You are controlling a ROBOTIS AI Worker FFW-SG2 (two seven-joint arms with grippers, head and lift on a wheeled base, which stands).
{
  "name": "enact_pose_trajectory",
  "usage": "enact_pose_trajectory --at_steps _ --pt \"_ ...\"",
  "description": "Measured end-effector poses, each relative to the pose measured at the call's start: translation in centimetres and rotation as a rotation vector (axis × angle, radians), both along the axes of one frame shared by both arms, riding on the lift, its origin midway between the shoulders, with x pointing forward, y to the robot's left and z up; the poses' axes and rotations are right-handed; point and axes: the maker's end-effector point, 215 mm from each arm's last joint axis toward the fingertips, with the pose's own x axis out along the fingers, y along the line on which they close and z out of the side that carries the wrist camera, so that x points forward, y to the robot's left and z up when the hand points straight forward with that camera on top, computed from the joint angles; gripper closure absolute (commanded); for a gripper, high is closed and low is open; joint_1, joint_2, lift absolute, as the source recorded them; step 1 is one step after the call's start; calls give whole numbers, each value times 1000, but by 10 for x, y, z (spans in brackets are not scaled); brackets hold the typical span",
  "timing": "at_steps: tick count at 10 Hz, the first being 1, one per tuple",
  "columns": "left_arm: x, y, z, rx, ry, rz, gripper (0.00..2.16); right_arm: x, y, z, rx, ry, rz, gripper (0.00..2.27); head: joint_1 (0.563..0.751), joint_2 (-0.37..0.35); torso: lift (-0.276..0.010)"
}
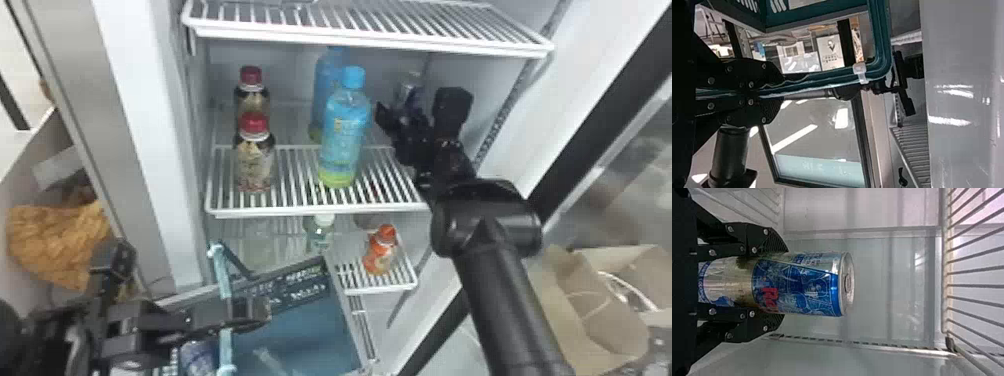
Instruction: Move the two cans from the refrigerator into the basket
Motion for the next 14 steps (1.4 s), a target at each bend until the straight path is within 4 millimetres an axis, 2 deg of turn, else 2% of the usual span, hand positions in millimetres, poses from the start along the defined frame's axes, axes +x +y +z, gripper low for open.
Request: enact_pose_trajectory --at_steps 2,6,8,11,14 --pt "-2 1 -2 -5 8 4 1190 -26 4 0 12 -5 8 1282 695 -214 -25" --pt "-4 0 -4 -7 16 6 1190 -72 10 10 38 -43 32 1282 695 -218 -25" --pt "-6 1 -6 -9 23 9 1191 -101 11 12 52 -42 40 1282 695 -223 -25" --pt "-6 0 -6 -11 25 10 1191 -146 13 31 57 -57 53 1282 695 -231 -25" --pt "-6 1 -7 -13 26 13 1191 -189 9 31 64 -27 51 1282 695 -252 -25"
